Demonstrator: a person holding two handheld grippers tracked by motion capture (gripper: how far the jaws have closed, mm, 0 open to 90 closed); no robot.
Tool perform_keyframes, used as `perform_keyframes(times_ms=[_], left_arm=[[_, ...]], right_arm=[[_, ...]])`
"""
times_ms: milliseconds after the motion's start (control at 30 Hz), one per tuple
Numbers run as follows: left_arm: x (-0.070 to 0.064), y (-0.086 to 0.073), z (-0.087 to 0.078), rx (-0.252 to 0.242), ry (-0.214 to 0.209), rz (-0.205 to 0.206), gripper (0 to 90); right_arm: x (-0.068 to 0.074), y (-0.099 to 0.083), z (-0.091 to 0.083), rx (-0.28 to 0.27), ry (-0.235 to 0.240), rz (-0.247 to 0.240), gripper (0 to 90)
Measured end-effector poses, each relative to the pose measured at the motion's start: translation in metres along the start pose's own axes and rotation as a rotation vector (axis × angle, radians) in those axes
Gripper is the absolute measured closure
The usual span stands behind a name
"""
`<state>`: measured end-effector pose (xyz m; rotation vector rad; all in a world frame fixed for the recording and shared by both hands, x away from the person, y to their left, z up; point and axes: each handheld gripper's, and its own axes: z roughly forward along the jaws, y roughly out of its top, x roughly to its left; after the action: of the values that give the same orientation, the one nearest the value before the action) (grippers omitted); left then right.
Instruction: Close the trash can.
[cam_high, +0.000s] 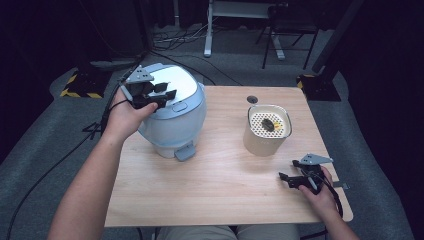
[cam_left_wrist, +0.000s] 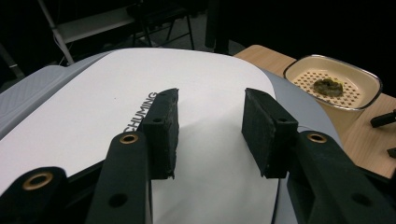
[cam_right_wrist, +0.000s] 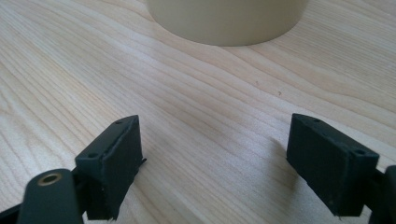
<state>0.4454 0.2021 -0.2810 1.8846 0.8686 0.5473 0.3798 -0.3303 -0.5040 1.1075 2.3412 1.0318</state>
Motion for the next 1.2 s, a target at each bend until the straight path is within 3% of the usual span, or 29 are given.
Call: perform_keyframes(times_ms=[100,267,300,500,533,600,633,733,833,1000,1100,1200], left_arm=[[-0.003,0.002,0.0,0.015,0.021,0.01,56.8],[-0.003,0.003,0.0,0.026,0.021,0.009,56.8],[-0.004,0.002,0.001,0.039,0.037,0.045,57.0],[-0.003,0.002,0.001,0.035,0.034,0.02,58.4],[-0.003,0.002,0.001,0.034,0.033,0.011,56.8],[-0.003,0.003,0.0,0.043,0.027,-0.001,42.2],[-0.002,0.003,-0.002,0.041,0.017,-0.012,39.4],[-0.005,0.005,-0.013,-0.036,0.003,-0.007,34.7],[-0.015,0.007,-0.027,-0.071,-0.024,0.021,32.7],[-0.037,0.002,-0.044,-0.065,-0.065,0.043,32.2],[-0.052,-0.004,-0.051,-0.038,-0.044,0.072,32.2],[-0.067,-0.014,-0.056,-0.037,-0.058,0.086,32.1]], right_arm=[[0.0,0.0,0.0,0.0,0.0,-0.001,18.3],[0.0,0.0,0.0,0.0,0.0,-0.001,18.3],[0.0,0.0,0.0,-0.001,0.0,0.001,18.3],[0.0,0.0,0.0,0.0,0.0,0.0,18.3],[0.0,0.0,0.0,0.0,0.0,0.0,18.2],[0.0,0.0,0.0,0.0,0.0,0.001,18.2],[0.0,0.0,0.0,0.0,0.0,0.0,18.2],[0.0,0.0,0.0,0.001,0.0,0.0,18.3],[0.0,0.0,0.0,0.0,0.0,0.001,18.2],[0.0,0.0,0.001,-0.001,-0.002,0.004,18.1],[0.001,0.001,0.001,0.0,-0.003,0.005,18.1],[0.001,0.001,0.001,0.001,-0.004,0.005,18.1]])
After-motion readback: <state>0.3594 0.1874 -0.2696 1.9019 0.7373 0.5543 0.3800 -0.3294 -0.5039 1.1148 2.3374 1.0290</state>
